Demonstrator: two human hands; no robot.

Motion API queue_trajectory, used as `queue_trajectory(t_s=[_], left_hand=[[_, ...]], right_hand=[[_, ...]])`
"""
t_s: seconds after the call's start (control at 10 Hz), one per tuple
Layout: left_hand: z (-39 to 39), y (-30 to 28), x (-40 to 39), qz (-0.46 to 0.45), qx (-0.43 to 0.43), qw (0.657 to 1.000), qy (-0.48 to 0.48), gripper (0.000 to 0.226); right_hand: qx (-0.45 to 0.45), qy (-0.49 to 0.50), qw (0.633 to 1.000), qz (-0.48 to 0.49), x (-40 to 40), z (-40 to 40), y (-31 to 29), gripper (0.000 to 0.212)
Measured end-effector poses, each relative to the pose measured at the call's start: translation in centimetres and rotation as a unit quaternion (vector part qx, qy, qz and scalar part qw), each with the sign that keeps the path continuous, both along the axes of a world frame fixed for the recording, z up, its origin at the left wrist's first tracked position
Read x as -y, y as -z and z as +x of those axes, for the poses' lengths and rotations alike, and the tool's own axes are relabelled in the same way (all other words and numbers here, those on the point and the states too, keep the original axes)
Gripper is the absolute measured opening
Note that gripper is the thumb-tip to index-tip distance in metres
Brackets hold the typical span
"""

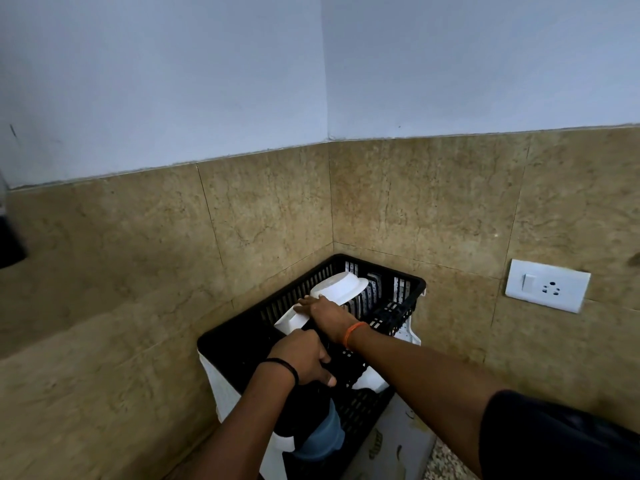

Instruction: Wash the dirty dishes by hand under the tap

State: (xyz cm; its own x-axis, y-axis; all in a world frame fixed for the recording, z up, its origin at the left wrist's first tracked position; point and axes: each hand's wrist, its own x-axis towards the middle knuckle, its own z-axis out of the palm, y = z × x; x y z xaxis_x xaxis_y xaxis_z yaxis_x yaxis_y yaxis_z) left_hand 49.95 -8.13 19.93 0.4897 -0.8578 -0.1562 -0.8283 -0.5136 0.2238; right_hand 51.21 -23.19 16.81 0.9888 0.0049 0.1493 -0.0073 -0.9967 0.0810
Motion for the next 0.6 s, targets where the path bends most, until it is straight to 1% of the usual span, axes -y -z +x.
queue_trajectory(t_s=[0.1,0.3,0.4,0.5,0.6], left_hand=[[0.0,0.2,-0.1,-0.008,-0.003,1.0,-0.011,0.05],[-0.4,-0.2,-0.1,0.005,-0.005,1.0,-0.009,0.051],[-0.3,-0.4,0.1,0.006,0.006,1.0,-0.005,0.051],[-0.7,-1.0,0.1,0.039,0.031,0.999,-0.007,0.05],[-1.8,-2.1,0.3,0.043,0.109,0.993,-0.012,0.048]], right_hand=[[-0.017,0.011,1.0,0.005,-0.3,0.3,-0.5,0.049],[-0.054,0.058,0.997,0.009,-1.4,1.0,0.0,0.046],[-0.055,0.049,0.997,0.019,-1.4,0.8,0.1,0.054],[-0.027,0.025,0.993,0.108,-2.0,-1.7,-0.3,0.063],[0.043,0.033,0.982,0.181,-2.0,-4.2,-1.6,0.06]])
